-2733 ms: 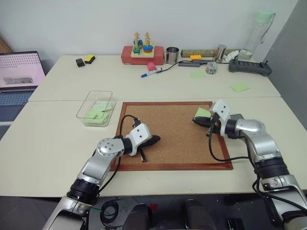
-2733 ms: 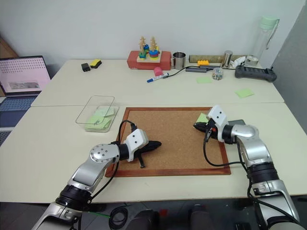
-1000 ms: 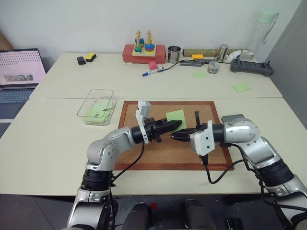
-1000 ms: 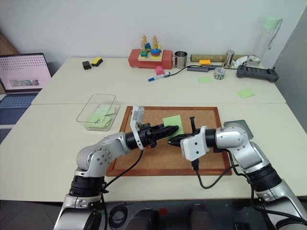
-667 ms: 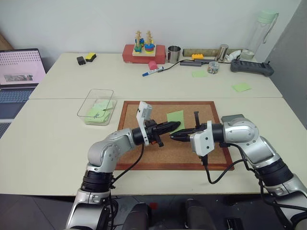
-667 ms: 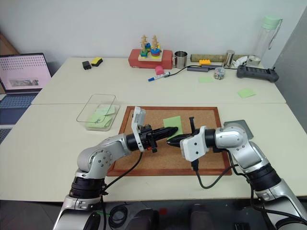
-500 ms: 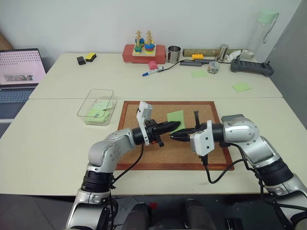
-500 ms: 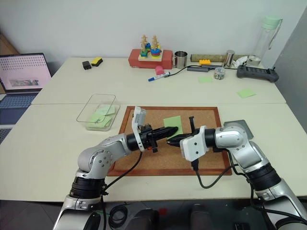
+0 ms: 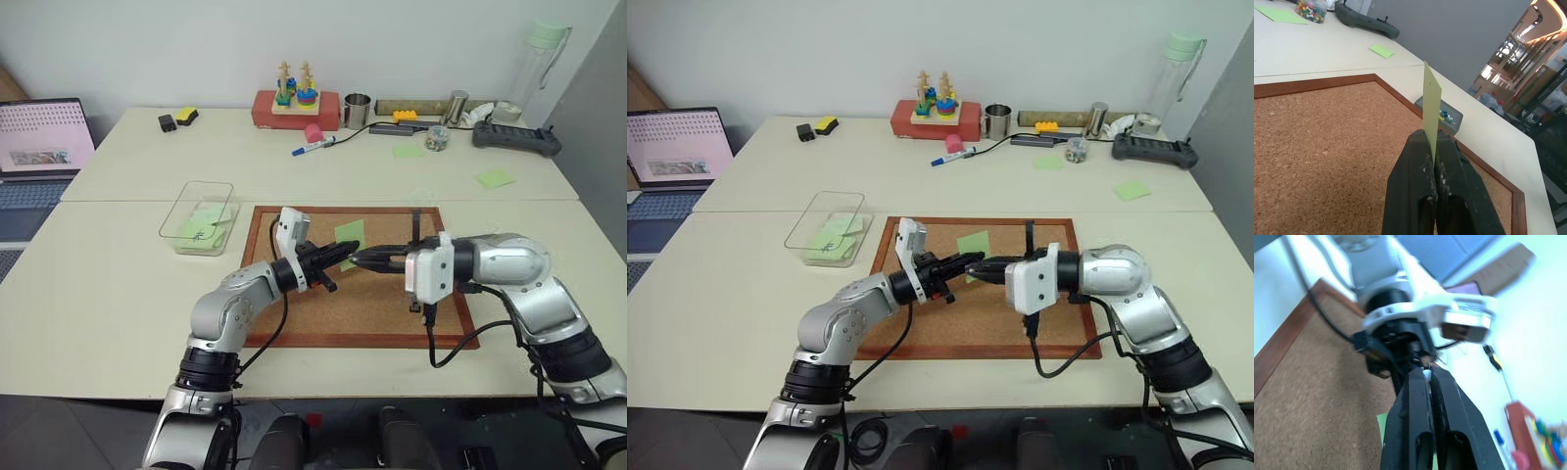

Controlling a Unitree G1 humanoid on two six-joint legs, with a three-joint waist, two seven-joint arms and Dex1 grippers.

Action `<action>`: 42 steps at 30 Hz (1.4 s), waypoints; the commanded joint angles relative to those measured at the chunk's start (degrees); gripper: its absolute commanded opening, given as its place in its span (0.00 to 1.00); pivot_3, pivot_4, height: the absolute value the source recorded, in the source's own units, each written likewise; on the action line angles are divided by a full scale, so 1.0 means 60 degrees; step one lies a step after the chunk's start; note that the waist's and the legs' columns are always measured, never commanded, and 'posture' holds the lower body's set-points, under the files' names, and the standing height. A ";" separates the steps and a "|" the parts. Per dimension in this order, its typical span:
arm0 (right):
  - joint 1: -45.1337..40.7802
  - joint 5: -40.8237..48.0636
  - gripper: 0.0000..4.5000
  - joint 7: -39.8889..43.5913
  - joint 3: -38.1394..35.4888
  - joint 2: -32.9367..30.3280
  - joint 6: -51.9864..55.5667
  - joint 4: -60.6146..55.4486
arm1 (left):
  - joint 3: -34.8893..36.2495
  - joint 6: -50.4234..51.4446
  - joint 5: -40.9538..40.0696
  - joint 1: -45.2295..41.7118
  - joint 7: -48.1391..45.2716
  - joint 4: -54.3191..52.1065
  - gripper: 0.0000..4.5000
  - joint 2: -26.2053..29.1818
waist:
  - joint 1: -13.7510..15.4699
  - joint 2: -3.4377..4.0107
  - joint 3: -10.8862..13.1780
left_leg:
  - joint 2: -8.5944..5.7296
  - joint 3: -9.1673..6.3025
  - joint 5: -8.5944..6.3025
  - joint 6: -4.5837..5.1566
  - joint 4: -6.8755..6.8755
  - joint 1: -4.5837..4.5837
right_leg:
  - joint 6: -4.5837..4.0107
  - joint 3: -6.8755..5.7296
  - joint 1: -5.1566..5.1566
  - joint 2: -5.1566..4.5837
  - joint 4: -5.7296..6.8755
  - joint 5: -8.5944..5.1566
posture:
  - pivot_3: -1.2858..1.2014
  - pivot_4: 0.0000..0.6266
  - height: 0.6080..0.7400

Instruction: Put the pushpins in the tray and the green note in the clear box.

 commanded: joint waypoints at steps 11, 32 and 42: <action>0.1866 0.0685 0.00 -0.2778 -0.3435 -0.1030 0.6201 0.1033 | 0.0125 -0.0214 -0.0009 0.0366 -0.0070 -0.1903 0.00 0.0848 | 0.0029 -0.0002 0.0001 | -0.0004 0.0016 -0.0001 0.0003 -0.0003 -0.0009 | -0.0001 0.0005 -0.0002 -0.0003 -0.0007 -0.0001 | 0.52 0.24 1.00; 0.1304 0.0913 0.57 -0.3516 -0.3505 -0.0834 0.7450 0.2511 | -0.0099 -0.0505 0.0197 0.0420 -0.0057 -0.1948 0.00 0.0897 | -0.0013 -0.0003 0.0002 | -0.0002 0.0055 -0.0001 0.0003 0.0000 -0.0010 | 0.0001 0.0001 -0.0001 0.0002 -0.0007 -0.0001 | 0.52 0.24 1.00; 0.1117 0.1218 0.78 -0.1922 -0.3346 -0.1727 0.6298 0.1440 | 0.0432 -0.0536 0.0168 0.0315 0.0394 -0.2279 0.00 0.1100 | -0.0023 -0.0001 0.0006 | -0.0002 0.0054 -0.0002 0.0004 0.0000 -0.0011 | 0.0002 -0.0002 -0.0001 0.0003 -0.0007 -0.0002 | 0.52 0.24 1.00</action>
